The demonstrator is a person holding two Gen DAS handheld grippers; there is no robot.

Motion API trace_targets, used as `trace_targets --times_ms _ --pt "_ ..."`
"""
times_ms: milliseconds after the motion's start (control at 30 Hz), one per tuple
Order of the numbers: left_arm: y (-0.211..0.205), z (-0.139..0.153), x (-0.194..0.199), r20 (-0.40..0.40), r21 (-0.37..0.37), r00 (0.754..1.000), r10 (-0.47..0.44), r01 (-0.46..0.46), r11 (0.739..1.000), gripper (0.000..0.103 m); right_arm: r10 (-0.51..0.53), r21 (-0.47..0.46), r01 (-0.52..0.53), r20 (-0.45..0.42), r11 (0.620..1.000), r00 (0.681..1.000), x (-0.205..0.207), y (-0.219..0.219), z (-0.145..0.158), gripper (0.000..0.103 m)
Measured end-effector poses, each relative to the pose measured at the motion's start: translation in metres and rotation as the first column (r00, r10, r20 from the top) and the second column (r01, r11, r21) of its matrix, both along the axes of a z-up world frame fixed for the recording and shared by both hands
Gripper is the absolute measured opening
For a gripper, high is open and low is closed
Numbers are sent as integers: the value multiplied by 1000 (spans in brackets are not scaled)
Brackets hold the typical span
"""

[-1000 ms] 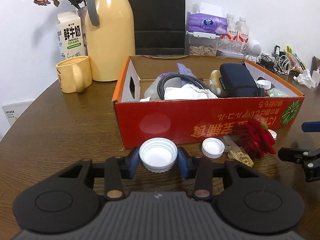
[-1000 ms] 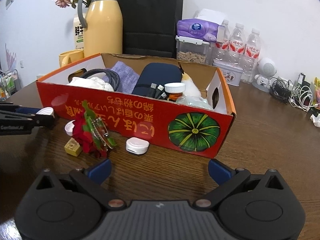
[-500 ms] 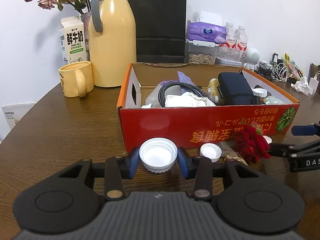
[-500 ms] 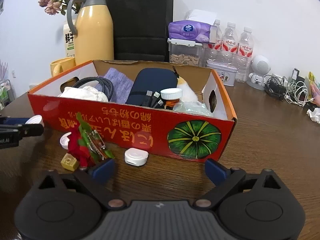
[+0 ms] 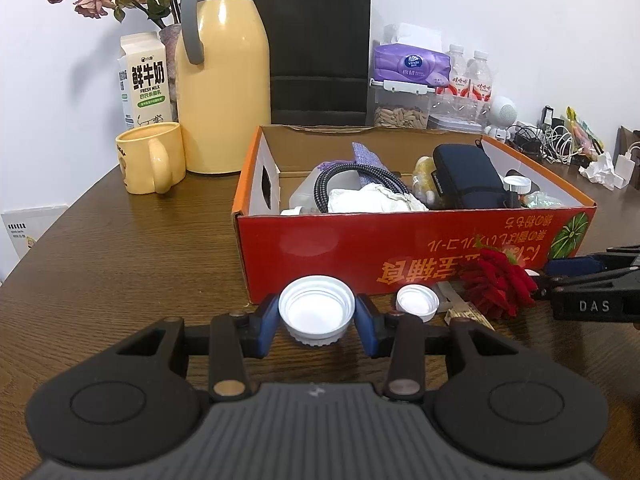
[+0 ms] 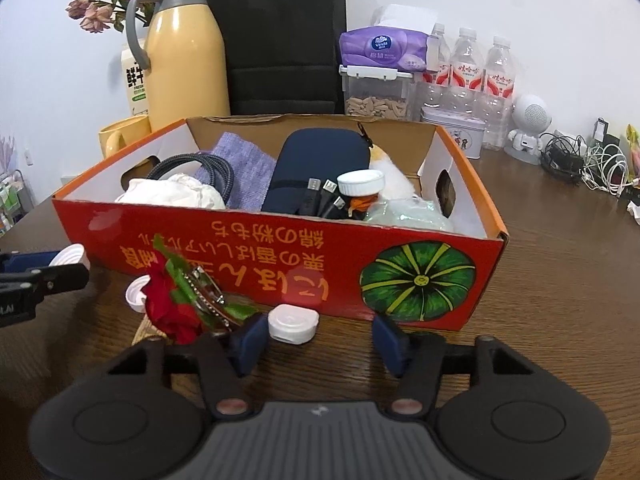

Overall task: Organize objects
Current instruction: 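Grasp a white cap with the left gripper while the right gripper grasps another white cap, then carry both white caps over the box and open both grippers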

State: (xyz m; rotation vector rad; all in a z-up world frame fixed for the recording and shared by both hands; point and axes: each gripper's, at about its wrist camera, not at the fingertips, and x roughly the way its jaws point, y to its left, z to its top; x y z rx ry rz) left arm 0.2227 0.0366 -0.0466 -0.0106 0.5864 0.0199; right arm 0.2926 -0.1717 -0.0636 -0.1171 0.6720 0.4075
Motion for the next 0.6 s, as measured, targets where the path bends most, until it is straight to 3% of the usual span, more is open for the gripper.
trace_targets --times_ms 100,167,600 --pt "0 0 0 1 0 1000 -1 1 1000 41 -4 -1 4 4 1000 1000 0 1 0 47" --pt "0 0 0 1 2 1000 1 -1 1000 41 5 2 -5 6 1000 1000 -1 2 0 27" --pt "2 0 -3 8 3 1000 18 -18 1000 41 35 6 -35 39 999 999 -10 3 3 26"
